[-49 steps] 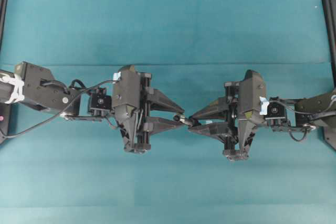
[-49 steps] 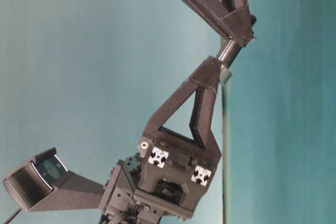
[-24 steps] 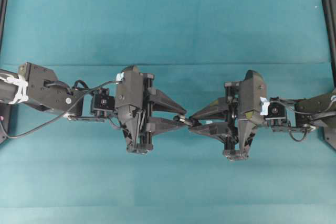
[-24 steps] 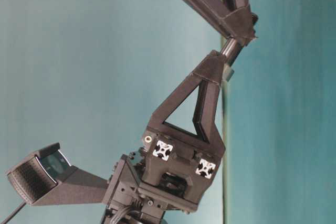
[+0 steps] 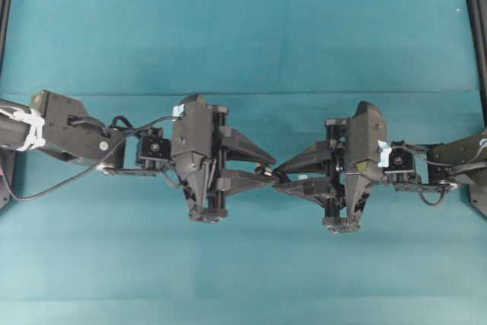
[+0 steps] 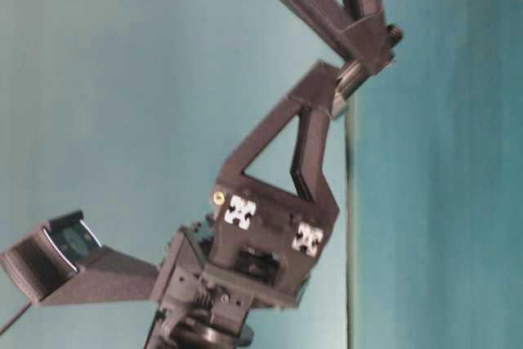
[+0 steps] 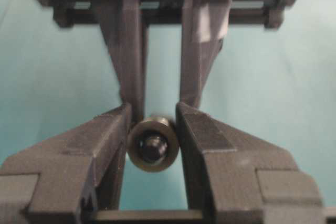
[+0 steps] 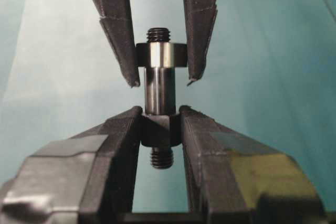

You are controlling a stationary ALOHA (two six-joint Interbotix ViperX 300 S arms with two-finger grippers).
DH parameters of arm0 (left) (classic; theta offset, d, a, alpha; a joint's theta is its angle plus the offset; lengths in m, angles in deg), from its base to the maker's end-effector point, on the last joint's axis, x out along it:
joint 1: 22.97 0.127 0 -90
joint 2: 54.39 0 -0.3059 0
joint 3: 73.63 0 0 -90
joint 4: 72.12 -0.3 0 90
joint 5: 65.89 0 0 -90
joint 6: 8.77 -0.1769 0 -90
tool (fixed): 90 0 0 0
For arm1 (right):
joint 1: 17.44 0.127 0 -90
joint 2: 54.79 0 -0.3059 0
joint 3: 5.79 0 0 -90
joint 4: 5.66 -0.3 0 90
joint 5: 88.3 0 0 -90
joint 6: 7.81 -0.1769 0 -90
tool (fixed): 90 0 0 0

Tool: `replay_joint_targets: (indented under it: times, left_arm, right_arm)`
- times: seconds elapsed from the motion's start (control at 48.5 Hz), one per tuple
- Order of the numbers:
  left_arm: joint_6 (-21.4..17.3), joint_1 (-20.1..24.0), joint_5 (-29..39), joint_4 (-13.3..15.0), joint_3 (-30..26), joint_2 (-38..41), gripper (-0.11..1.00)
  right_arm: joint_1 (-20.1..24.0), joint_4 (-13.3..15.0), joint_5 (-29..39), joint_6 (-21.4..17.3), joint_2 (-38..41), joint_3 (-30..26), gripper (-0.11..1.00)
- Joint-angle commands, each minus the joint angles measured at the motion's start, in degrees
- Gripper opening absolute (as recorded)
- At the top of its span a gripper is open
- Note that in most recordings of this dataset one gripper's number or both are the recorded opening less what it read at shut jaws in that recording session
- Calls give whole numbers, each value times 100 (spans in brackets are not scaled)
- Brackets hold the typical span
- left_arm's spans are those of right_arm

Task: Insert the washer onto the shaft with both hands.
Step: 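Push the washer with the left gripper down over the shaft thread, then open the left gripper and pull it away from the shaft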

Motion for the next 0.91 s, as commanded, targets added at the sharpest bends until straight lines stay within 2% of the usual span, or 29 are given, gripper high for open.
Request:
replay_joint_targets:
  times: [0.0,0.721,0.886]
  left_arm:
    - [-9,0,-9,-9,-123,9,36]
    - [35,0,211,-9,-105,-79,35]
    - [220,0,369,-9,-123,-79,35]
  right_arm:
    - [0,18,-114,0,-53,-105,0]
    - [0,18,-9,18,-53,-105,0]
    - [0,18,-9,18,-53,-105,0]
